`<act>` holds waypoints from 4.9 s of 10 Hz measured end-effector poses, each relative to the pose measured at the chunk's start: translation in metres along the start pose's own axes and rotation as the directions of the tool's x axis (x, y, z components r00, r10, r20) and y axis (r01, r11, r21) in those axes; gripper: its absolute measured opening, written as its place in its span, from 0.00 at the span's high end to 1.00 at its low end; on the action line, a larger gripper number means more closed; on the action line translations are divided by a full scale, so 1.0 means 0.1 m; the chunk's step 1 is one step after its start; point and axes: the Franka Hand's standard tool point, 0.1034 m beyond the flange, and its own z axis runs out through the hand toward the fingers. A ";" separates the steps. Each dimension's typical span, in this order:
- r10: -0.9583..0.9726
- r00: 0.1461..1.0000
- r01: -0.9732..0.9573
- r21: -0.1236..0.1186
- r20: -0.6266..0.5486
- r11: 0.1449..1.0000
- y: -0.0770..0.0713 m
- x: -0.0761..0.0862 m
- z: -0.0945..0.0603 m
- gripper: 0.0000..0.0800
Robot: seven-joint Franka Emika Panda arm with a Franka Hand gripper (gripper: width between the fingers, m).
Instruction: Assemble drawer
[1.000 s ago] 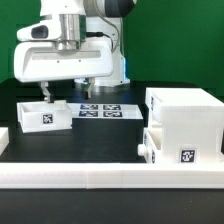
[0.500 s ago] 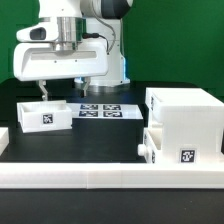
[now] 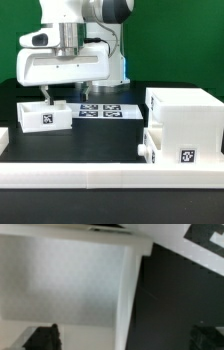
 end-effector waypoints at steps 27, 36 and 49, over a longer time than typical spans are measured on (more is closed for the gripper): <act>-0.105 0.994 0.106 0.027 -0.032 0.994 -0.19 1.02 -0.27 0.95; -0.646 0.763 0.646 0.015 -0.019 0.763 -0.16 1.37 -0.21 0.95; -0.879 0.477 0.878 0.054 -0.017 0.476 -0.13 1.67 -0.06 0.95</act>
Offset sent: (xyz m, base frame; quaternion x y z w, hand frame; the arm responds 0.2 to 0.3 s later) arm -0.0129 -0.0096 -0.0259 -0.0178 0.0229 -0.0158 0.9995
